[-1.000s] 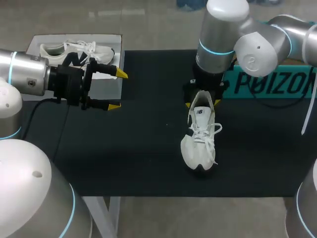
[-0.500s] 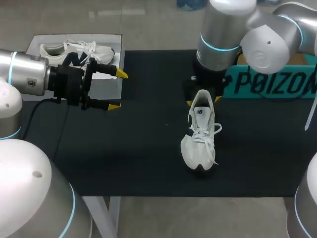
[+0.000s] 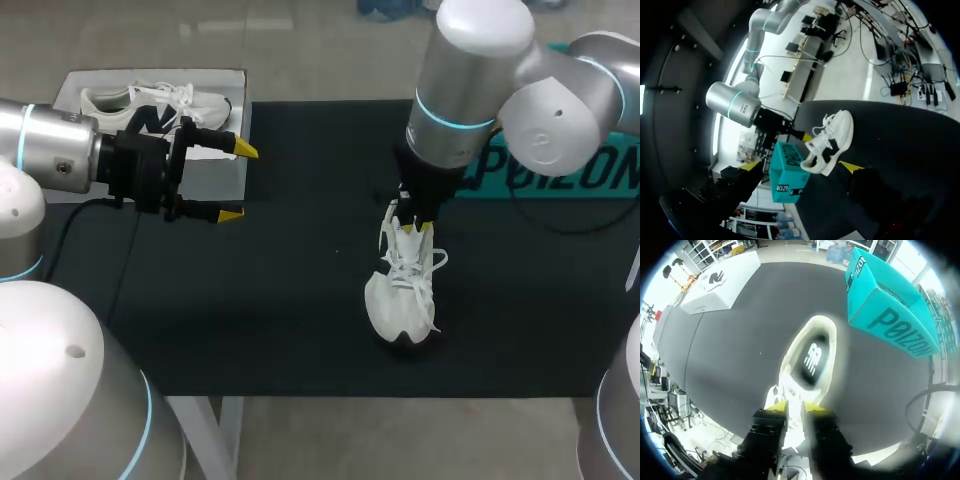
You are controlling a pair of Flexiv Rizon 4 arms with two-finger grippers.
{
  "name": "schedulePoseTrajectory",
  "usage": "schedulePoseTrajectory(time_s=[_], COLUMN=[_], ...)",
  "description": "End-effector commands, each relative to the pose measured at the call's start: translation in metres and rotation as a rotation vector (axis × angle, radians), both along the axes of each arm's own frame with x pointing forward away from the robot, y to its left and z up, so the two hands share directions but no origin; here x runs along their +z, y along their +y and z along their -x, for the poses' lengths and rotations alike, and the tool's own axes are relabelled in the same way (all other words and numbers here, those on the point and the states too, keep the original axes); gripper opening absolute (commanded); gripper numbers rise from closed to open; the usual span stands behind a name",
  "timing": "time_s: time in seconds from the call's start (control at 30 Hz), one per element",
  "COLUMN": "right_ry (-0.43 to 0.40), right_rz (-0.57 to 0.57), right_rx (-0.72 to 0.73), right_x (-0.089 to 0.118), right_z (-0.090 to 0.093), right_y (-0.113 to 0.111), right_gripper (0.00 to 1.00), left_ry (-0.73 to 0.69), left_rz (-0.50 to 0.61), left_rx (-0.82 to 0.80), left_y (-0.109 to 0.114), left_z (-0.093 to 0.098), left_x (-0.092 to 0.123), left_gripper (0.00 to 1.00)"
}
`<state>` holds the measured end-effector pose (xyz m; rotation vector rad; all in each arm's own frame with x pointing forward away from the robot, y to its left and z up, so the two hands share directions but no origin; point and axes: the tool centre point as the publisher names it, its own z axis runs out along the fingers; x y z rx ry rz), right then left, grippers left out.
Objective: Take the shoe out of the shoebox, open the shoe tongue, remove and reinsert the insole, then place the shoe into the shoebox
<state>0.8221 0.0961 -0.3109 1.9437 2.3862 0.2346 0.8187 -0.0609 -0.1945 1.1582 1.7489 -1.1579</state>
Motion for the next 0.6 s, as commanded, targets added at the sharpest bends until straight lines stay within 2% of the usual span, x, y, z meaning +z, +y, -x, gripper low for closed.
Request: schedulePoseTrajectory(time_s=[0.03, 0.27, 0.6], right_ry=[0.012, 0.023, -0.024], right_rz=[-0.012, -0.035, -0.023], right_rx=[0.000, -0.001, 0.031], right_x=[-0.017, -0.029, 0.002], right_z=[-0.009, -0.017, -0.010], right_y=[0.002, -0.001, -0.003], right_gripper=[0.00, 0.00, 0.00], left_ry=[0.000, 0.000, 0.000], left_rz=[-0.003, -0.003, -0.003], left_rx=[0.000, 0.000, 0.000], left_y=[0.000, 0.000, 0.000], left_z=[0.000, 0.000, 0.000], left_x=[0.000, 0.000, 0.000], left_gripper=[1.00, 1.00, 1.00])
